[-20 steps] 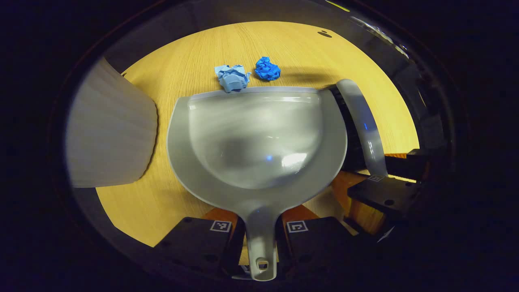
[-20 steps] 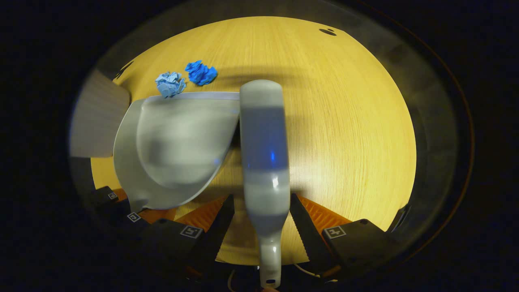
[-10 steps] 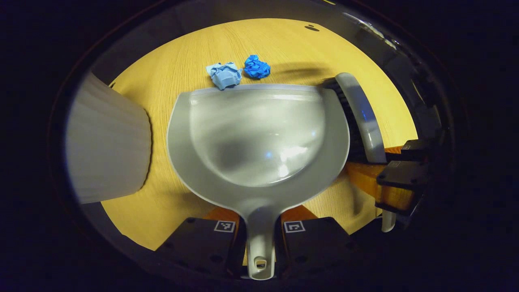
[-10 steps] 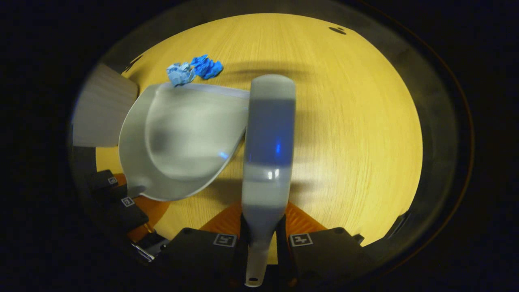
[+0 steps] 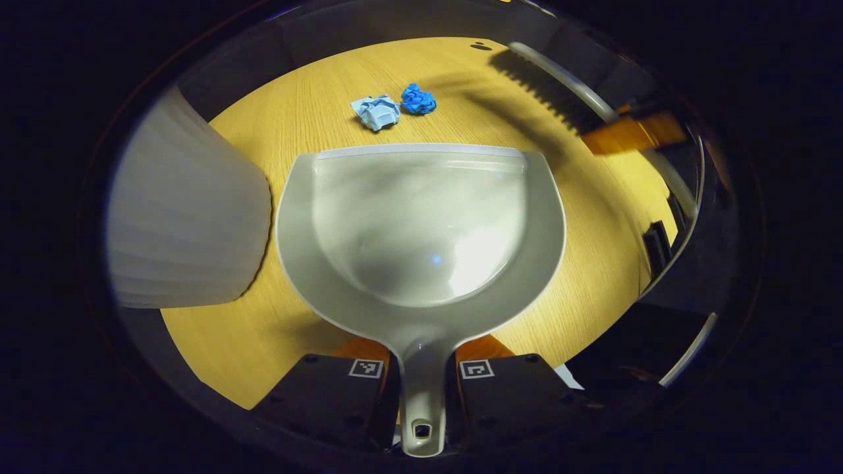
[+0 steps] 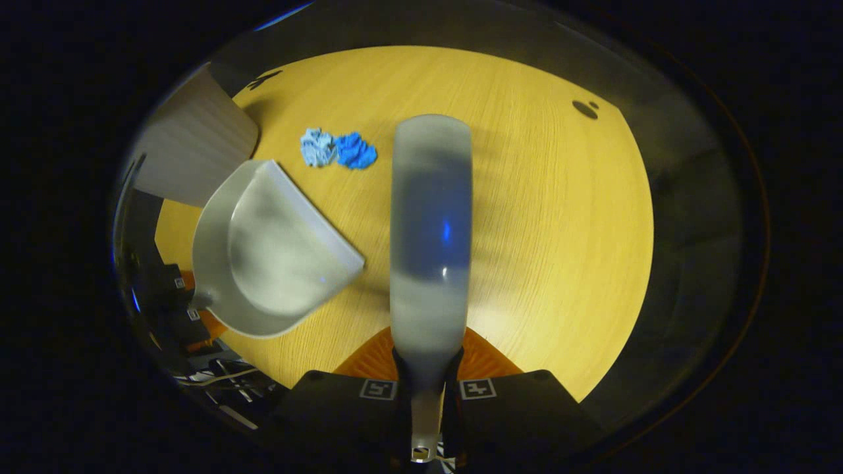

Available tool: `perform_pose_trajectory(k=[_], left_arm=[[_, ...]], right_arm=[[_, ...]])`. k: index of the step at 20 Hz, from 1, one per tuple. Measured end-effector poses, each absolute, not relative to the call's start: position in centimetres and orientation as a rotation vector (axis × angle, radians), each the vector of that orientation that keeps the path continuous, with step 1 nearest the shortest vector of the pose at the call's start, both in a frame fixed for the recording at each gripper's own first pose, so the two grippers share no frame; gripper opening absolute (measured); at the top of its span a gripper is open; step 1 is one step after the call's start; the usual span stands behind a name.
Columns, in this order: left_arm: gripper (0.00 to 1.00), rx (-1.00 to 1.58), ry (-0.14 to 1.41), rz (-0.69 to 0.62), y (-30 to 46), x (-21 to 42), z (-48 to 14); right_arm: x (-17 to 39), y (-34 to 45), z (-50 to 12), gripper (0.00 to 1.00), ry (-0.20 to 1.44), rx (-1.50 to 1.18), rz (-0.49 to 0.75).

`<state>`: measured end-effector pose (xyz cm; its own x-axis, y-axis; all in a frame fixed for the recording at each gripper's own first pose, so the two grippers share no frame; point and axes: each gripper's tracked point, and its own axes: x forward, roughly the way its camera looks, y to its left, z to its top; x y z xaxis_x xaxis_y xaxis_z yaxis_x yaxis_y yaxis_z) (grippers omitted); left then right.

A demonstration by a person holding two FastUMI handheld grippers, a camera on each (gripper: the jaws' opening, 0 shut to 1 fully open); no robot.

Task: Pick up the small broom and dustpan from the desktop, sweep the trash into the dustpan with the broom, and then empty the trash into the garbage bin.

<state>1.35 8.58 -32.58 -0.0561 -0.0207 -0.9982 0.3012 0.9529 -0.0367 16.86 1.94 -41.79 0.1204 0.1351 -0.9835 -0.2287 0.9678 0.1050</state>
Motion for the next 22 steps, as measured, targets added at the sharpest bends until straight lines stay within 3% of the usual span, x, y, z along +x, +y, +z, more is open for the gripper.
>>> perform_pose_trajectory(k=[5,8,11,15,17,18,22], left_arm=[[0.26,0.301,1.602,-0.240,9.7,0.9,-32.4],[0.26,0.291,1.640,-0.208,10.2,0.1,-33.1],[0.26,0.188,1.680,-0.159,9.5,-0.8,-32.7],[0.26,0.189,1.702,-0.149,9.5,-1.0,-32.5],[0.25,0.186,1.680,-0.129,9.4,-0.9,-32.8],[0.26,0.196,1.679,-0.118,9.3,-0.8,-32.9],[0.26,0.261,1.672,-0.132,10.3,-0.6,-32.7]], right_arm=[[28.4,0.8,-42.0,0.19,1.284,-0.461,0.335],[30.0,3.8,-44.5,0.19,1.316,-0.534,0.424],[33.3,4.6,-46.4,0.19,1.270,-0.817,0.459],[31.0,5.8,-48.8,0.19,1.376,-0.943,0.614],[30.8,6.3,-49.2,0.19,1.237,-1.154,0.719],[29.6,6.6,-49.0,0.19,1.243,-1.175,0.779],[22.0,8.7,-47.6,0.19,1.399,-1.023,1.045]])
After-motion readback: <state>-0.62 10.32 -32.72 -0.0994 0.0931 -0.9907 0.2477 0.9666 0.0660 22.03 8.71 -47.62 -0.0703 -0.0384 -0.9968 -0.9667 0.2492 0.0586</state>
